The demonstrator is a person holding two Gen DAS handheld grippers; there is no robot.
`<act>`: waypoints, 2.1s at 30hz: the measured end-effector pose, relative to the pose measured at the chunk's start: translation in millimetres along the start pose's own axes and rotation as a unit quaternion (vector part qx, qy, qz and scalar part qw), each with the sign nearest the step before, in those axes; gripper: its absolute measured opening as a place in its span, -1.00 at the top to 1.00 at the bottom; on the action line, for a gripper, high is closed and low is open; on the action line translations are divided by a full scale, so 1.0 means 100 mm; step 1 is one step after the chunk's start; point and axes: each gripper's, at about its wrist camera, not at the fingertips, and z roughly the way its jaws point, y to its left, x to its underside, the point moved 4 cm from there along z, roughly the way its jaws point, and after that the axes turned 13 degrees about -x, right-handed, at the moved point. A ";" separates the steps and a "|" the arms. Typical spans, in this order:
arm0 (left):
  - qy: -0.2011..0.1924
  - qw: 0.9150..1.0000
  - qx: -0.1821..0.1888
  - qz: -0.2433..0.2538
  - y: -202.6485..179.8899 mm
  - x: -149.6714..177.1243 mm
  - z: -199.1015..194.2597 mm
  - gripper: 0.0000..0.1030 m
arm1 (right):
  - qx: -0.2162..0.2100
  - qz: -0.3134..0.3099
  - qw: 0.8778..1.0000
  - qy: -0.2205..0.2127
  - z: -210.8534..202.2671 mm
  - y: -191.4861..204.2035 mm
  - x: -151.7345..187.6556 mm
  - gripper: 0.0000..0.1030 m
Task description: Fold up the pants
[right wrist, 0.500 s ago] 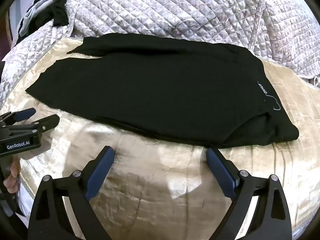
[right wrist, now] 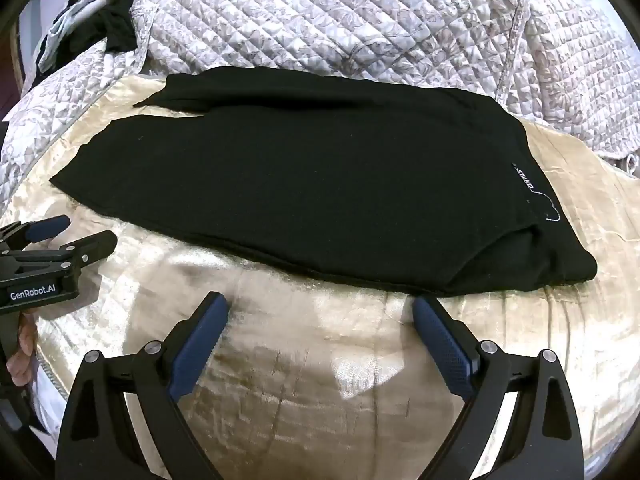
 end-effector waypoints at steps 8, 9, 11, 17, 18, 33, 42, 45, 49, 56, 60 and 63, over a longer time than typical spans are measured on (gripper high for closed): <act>0.002 1.000 0.001 0.001 0.01 -0.01 0.01 -0.87 | 0.000 0.000 1.000 -0.002 0.00 -0.04 0.03 -0.84; 0.001 1.000 0.001 0.000 0.01 -0.01 0.00 -0.87 | -0.001 0.000 1.000 -0.003 0.00 -0.04 0.04 -0.84; 0.002 1.000 0.001 0.001 0.02 -0.01 0.01 -0.88 | -0.001 0.000 1.000 -0.004 0.00 -0.03 -0.01 -0.85; 0.003 1.000 0.002 0.001 0.02 -0.01 0.01 -0.89 | -0.001 0.002 1.000 -0.005 -0.01 -0.02 -0.02 -0.86; 0.002 1.000 0.002 0.001 0.01 -0.01 0.01 -0.89 | 0.000 0.000 1.000 -0.005 -0.01 -0.02 -0.01 -0.86; 0.003 1.000 0.002 0.001 0.01 -0.02 0.01 -0.89 | 0.000 0.000 1.000 -0.006 0.00 -0.02 -0.01 -0.86; 0.004 1.000 0.002 0.001 0.01 -0.02 0.01 -0.89 | 0.001 0.000 1.000 -0.005 0.00 -0.02 -0.01 -0.86; 0.003 1.000 0.002 0.001 0.01 -0.02 0.01 -0.89 | 0.000 0.000 1.000 -0.005 0.00 -0.02 -0.01 -0.86; 0.004 1.000 0.002 0.001 0.01 -0.02 0.00 -0.89 | 0.001 0.000 1.000 -0.005 0.00 -0.02 -0.01 -0.86; 0.004 1.000 0.002 0.001 0.01 -0.03 0.00 -0.90 | 0.000 -0.001 1.000 -0.005 0.01 -0.01 0.00 -0.86; 0.003 1.000 0.002 0.001 0.01 -0.03 0.00 -0.90 | 0.001 0.000 1.000 -0.004 0.01 -0.02 0.01 -0.86; 0.003 1.000 0.002 0.002 0.02 -0.02 0.00 -0.90 | 0.001 -0.001 1.000 -0.004 0.01 -0.02 0.01 -0.86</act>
